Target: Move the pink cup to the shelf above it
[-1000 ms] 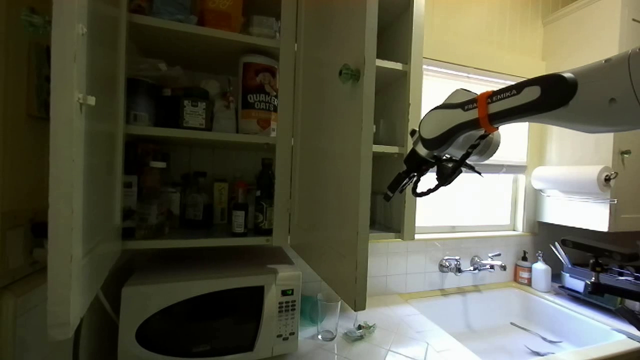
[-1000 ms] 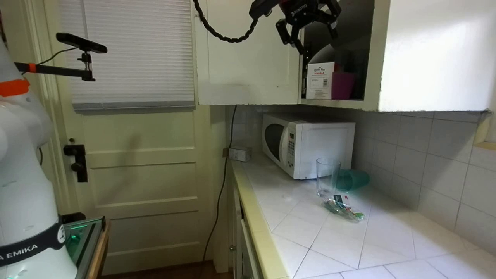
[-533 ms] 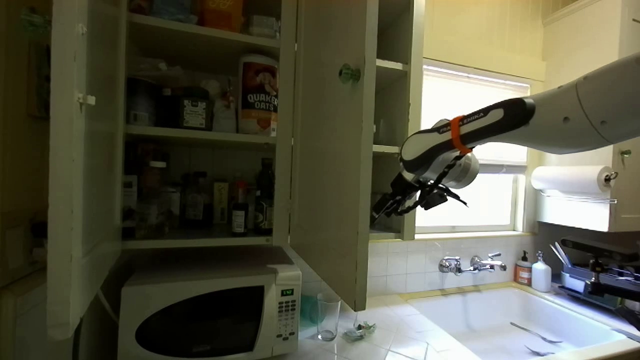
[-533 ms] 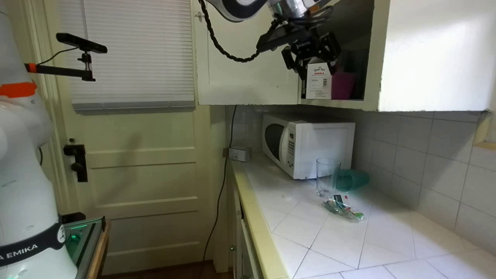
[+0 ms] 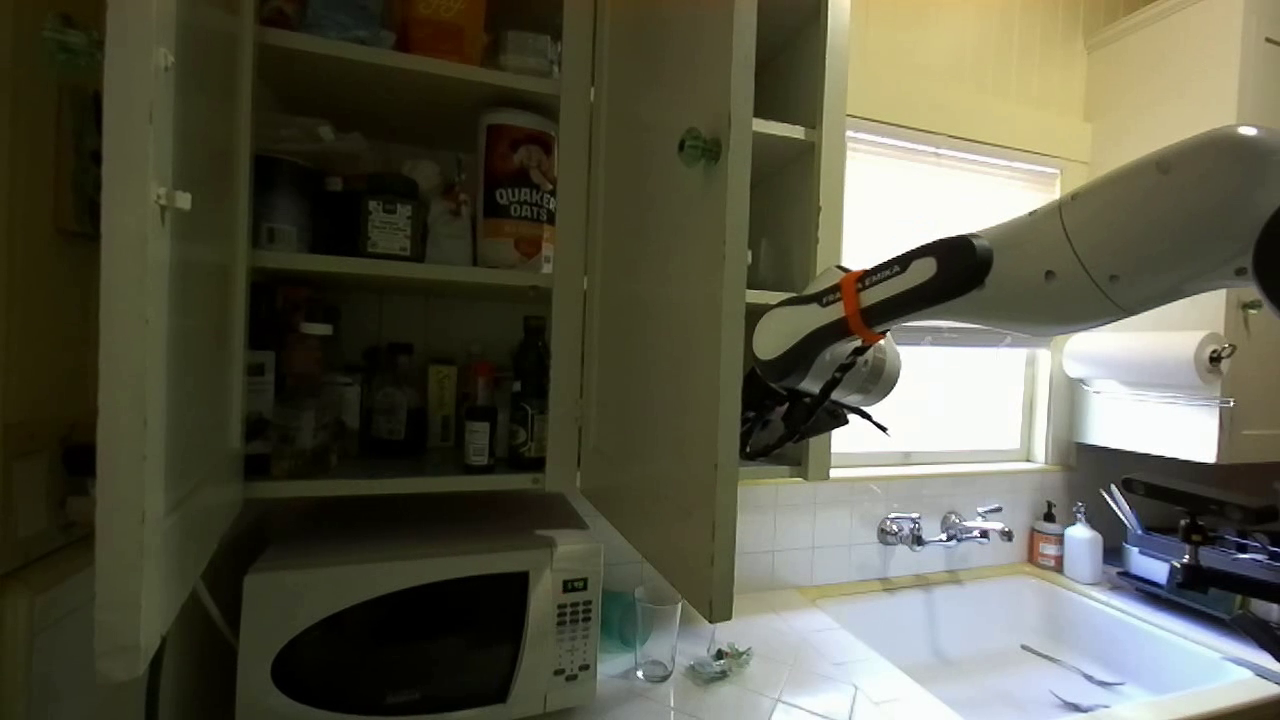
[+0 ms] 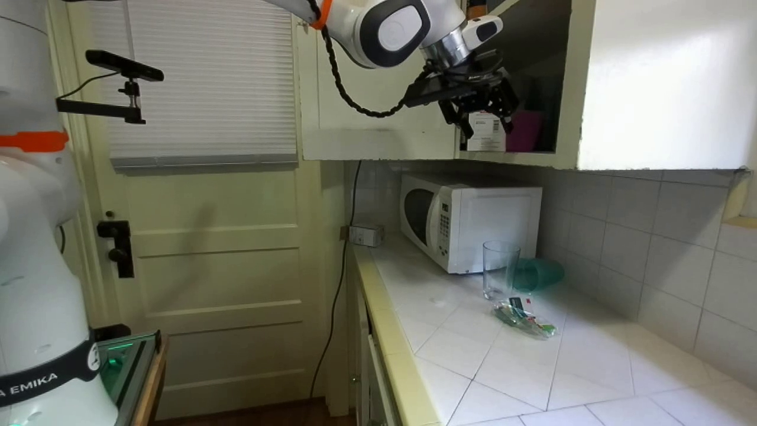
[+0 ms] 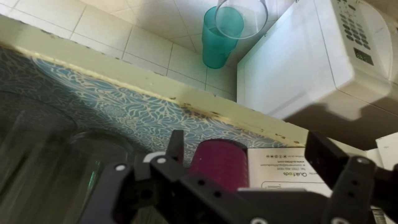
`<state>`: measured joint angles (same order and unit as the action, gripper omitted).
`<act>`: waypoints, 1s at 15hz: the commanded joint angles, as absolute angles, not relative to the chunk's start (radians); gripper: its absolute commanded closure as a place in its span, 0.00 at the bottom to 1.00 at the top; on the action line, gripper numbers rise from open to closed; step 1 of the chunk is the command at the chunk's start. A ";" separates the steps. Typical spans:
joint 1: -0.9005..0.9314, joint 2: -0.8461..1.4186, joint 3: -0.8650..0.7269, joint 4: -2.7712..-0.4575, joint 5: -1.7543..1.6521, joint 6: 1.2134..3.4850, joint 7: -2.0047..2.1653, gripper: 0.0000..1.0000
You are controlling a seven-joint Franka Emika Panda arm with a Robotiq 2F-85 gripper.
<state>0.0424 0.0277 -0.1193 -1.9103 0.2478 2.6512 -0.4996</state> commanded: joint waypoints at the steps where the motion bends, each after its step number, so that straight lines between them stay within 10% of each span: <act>1: 0.005 0.031 -0.083 -1.907 0.238 2.651 -0.489 0.00; 15: 0.004 0.125 -0.101 -1.795 0.424 2.611 -0.569 0.00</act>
<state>0.0156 0.0746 -0.1075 -1.8581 0.3410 2.6490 -0.5167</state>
